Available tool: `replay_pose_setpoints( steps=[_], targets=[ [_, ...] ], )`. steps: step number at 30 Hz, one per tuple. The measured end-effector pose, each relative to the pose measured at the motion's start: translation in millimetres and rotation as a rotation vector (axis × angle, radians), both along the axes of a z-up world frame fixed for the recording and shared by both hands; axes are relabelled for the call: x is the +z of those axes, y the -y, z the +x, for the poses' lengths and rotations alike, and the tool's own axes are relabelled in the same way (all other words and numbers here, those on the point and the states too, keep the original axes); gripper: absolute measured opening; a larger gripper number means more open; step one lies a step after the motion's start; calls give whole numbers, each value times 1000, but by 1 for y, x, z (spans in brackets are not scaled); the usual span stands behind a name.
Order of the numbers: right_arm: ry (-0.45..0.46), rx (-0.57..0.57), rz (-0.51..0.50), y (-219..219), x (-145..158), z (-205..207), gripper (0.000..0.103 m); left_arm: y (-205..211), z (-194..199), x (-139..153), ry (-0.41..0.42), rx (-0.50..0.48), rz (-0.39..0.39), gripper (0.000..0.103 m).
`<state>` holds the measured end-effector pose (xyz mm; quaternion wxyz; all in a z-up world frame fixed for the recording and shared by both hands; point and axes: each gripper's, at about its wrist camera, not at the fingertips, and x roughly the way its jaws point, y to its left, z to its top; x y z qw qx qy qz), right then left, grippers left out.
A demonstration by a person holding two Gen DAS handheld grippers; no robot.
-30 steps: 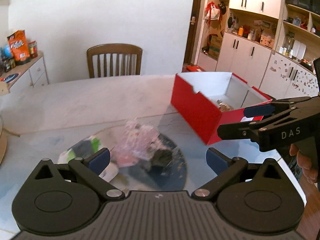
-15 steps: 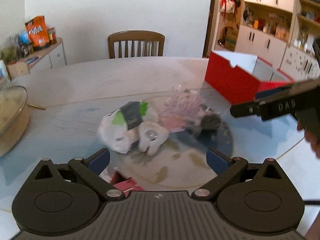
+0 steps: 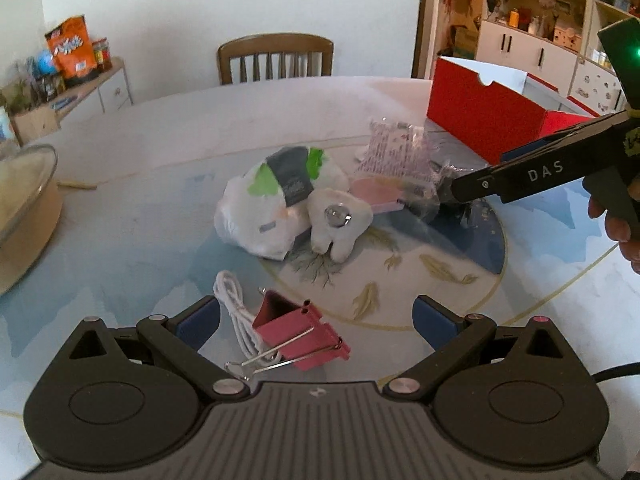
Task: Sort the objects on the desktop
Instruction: 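Withdraw both tools from the red box back over the table pile, then grasp the pink binder clips with the left tool while the right tool grasps the seaweed packet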
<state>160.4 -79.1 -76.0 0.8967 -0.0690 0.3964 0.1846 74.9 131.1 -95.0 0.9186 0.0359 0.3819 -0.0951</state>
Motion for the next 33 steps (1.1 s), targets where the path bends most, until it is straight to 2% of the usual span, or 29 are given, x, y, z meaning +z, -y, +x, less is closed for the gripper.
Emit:
replay_pose_setpoints(
  steps=[4, 17, 19, 26, 27, 33],
  targets=[
    [-15, 0, -18, -5, -7, 5, 85, -3, 3, -3, -32, 9, -11, 103],
    [-55, -22, -35, -10, -21, 16, 69, -7, 4, -3, -35, 15, -29, 99],
    [-58, -19, -38, -11, -22, 16, 66, -6, 5, -3, -46, 4, -35, 89],
    [-66, -25, -30, -9, -21, 16, 61, -2, 4, -2, -52, -31, -41, 66],
    [-67, -26, -27, -9, -21, 16, 61, -1, 4, -2, -54, -36, -43, 60],
    [-69, -39, -12, -4, -20, 15, 50, -1, 7, -2, -84, -45, -56, 37]
  ],
)
